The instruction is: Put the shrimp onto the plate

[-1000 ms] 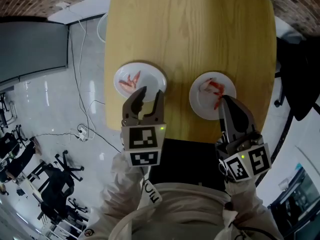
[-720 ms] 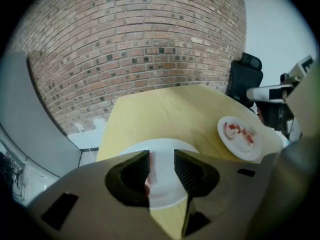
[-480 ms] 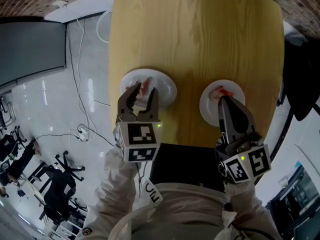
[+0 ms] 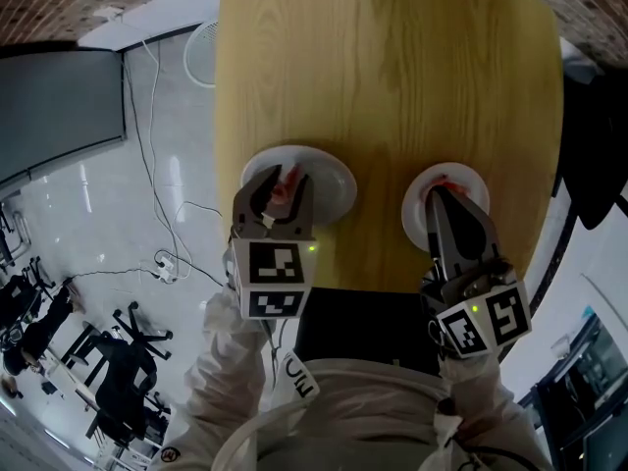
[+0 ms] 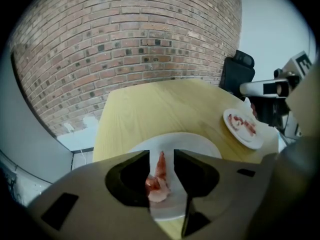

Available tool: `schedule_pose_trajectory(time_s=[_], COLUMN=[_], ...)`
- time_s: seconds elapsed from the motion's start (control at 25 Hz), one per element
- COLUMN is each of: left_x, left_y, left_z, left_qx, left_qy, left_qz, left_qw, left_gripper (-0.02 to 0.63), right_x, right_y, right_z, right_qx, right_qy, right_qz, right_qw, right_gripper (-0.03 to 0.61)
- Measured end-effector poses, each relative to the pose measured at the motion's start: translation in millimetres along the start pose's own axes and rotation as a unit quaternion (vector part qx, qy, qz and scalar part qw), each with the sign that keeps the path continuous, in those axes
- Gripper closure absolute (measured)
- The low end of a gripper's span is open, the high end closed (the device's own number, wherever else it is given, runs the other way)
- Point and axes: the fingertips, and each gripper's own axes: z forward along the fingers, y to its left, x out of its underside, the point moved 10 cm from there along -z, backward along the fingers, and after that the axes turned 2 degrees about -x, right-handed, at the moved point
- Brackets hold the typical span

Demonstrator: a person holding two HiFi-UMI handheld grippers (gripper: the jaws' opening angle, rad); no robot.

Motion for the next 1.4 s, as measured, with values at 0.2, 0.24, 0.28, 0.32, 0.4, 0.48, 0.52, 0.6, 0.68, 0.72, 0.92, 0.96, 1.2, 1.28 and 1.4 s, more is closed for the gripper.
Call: schedule_pose_trajectory(time_s=[0.2,0.24,0.28,0.32,0.4,0.48,0.52,0.6,0.68,0.72,0.92,0.96,1.2,1.28,1.4], left_x=[2,2,2,2,2,3,4,5,6,7,7,7,7,7,8], left_y=[2,2,2,2,2,2,3,4,4,5,4,4,6,7,7], left_z=[1,1,2,2,4,5,6,7,8,8,8,8,7,7,8], left_qx=[0.011,0.013,0.015,0.017,0.022,0.025,0.026,0.030,0.033,0.035,0.037,0.038,0.038,0.039,0.040], left_qy=[0.001,0.001,0.000,0.000,0.001,0.003,0.005,0.009,0.012,0.013,0.015,0.015,0.016,0.018,0.020], left_qz=[0.000,0.000,0.001,0.001,0.000,0.000,0.001,0.001,0.000,-0.001,0.005,0.006,0.011,0.011,0.012], left_qw=[0.9999,0.9999,0.9999,0.9999,0.9998,0.9997,0.9996,0.9995,0.9994,0.9993,0.9992,0.9991,0.9991,0.9990,0.9989], left_gripper=[0.465,0.470,0.478,0.486,0.497,0.503,0.505,0.509,0.511,0.513,0.526,0.528,0.538,0.538,0.545], right_x=[0,0,-1,0,0,0,0,0,0,0,2,3,2,2,4], right_y=[6,7,7,7,8,9,10,11,12,13,13,14,20,21,21], right_z=[6,7,7,8,9,11,12,13,13,14,15,15,17,17,15], right_qx=[-0.002,-0.002,-0.002,-0.002,0.000,0.003,0.004,0.004,0.004,0.005,0.005,0.005,0.004,0.005,0.007], right_qy=[-0.005,-0.005,-0.005,-0.006,-0.006,-0.005,-0.005,-0.005,-0.004,-0.004,-0.003,-0.003,0.001,0.000,-0.001], right_qz=[0.004,0.003,0.003,0.004,0.006,0.004,0.004,0.003,0.004,0.004,0.003,0.004,-0.001,-0.001,0.001], right_qw=[1.000,1.000,1.000,1.000,1.000,1.000,1.000,1.000,1.000,1.000,1.000,1.000,1.000,1.000,1.000], right_gripper=[0.554,0.554,0.554,0.554,0.554,0.554,0.554,0.554,0.554,0.554,0.554,0.554,0.554,0.554,0.554])
